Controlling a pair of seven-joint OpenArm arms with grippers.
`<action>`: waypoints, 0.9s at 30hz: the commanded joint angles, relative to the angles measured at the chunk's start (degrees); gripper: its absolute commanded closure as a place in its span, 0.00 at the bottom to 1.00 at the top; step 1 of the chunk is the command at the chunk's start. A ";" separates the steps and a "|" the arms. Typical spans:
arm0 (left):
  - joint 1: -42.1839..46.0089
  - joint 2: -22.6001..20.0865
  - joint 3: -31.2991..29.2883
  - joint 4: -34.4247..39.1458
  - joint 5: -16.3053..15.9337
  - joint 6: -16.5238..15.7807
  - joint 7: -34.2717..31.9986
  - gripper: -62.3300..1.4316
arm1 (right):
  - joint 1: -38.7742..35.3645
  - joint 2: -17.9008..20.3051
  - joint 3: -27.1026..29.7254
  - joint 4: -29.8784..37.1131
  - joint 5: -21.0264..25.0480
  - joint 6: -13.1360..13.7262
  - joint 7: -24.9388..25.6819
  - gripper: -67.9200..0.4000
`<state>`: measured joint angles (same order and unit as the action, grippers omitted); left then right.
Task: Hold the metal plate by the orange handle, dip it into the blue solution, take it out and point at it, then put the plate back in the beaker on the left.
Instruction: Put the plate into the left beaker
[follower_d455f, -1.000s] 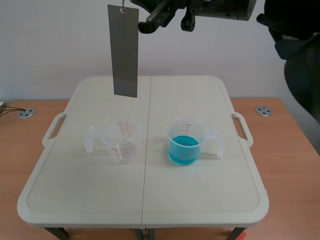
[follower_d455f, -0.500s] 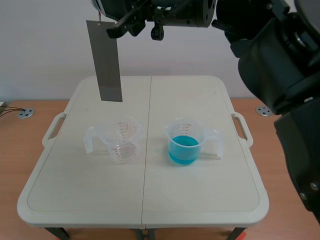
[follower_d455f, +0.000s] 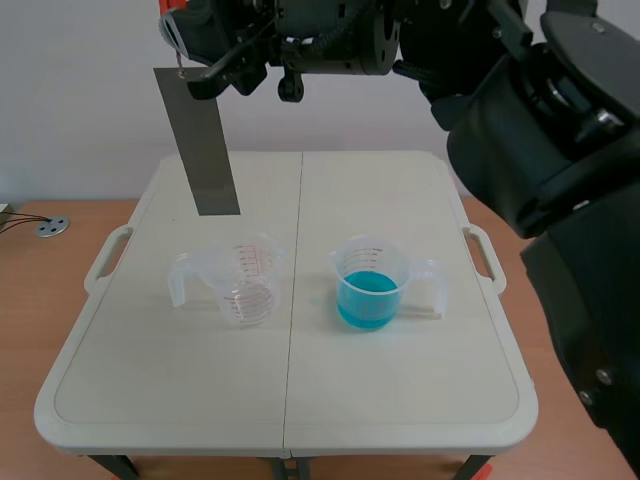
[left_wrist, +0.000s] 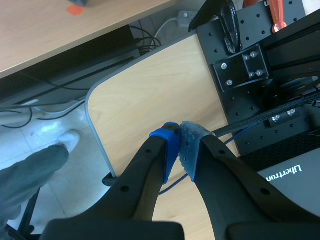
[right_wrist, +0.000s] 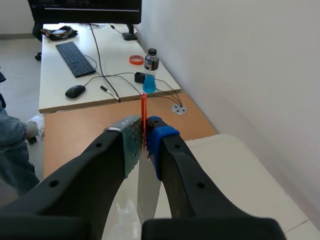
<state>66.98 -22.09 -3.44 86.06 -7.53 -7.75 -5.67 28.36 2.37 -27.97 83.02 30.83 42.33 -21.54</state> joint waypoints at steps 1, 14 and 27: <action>0.48 0.00 -0.33 0.46 -0.33 -0.52 -0.52 0.95 | 1.07 -0.33 0.11 1.01 0.63 0.39 1.22 0.97; 0.48 0.00 -0.33 0.46 -0.33 -0.52 -0.35 0.95 | 0.83 -0.33 0.04 -3.30 0.63 0.39 1.31 0.97; 0.48 0.00 -0.33 0.46 -0.33 -0.52 -0.33 0.95 | 0.33 -0.31 0.04 -7.19 0.61 0.39 1.29 0.97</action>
<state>66.98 -22.09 -3.44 86.06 -7.53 -7.75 -5.45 27.75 2.37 -28.16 75.70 30.83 42.30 -21.30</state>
